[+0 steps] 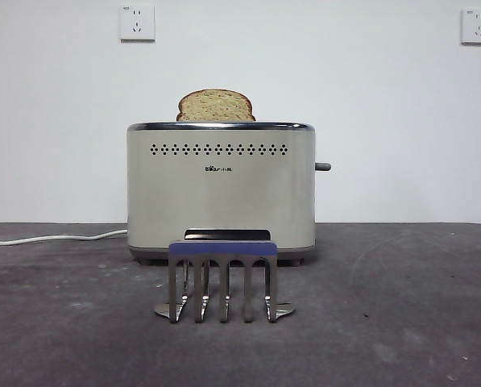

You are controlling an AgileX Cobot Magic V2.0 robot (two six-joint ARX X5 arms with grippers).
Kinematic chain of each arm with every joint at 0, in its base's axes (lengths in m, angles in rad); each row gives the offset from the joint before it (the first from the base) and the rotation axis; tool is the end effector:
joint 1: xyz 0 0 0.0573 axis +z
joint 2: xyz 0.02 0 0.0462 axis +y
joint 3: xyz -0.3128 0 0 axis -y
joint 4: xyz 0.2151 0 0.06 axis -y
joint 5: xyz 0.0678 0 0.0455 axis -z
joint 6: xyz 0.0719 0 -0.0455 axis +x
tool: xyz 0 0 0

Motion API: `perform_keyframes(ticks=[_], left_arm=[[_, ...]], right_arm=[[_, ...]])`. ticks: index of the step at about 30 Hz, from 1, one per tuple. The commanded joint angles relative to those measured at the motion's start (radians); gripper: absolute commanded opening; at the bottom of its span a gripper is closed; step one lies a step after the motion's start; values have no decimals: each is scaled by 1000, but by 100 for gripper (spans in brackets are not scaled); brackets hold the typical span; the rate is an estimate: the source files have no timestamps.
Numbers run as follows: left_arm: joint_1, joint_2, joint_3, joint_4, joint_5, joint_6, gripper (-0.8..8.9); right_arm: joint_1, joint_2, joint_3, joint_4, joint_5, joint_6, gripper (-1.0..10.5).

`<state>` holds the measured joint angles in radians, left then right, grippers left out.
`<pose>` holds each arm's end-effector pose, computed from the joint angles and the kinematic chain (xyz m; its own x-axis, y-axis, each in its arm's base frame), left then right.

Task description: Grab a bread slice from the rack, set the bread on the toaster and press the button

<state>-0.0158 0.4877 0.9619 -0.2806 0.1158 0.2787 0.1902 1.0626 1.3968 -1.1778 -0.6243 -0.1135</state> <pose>0.0441 -0.0090 0.4285 0.9728 -0.1309 0.1911 0.0712 0.9540 0.2913 0.1248 0.0668 0.4098 0.4191 0.6760 -0.6061 -0.6146 0.7026 0.3586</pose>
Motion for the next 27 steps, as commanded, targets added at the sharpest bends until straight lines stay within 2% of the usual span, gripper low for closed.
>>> perform_keyframes(ticks=[1,6,12,18,27], left_arm=[[27,-86,-191,79,-11,-54,-4],[54,-201,-459,187,-12,-100,-4],[56,-266,-684,264,-13,-143,-4],[57,-323,-814,266,-15,-152,-4],[56,-420,-918,264,-38,-156,-4]], right_arm=[[0,1,-6,2,2,-8,1],[0,1,-6,2,2,-8,1],[0,1,-6,2,2,-8,1],[0,1,-6,2,2,-8,1],[0,1,-6,2,2,-8,1]])
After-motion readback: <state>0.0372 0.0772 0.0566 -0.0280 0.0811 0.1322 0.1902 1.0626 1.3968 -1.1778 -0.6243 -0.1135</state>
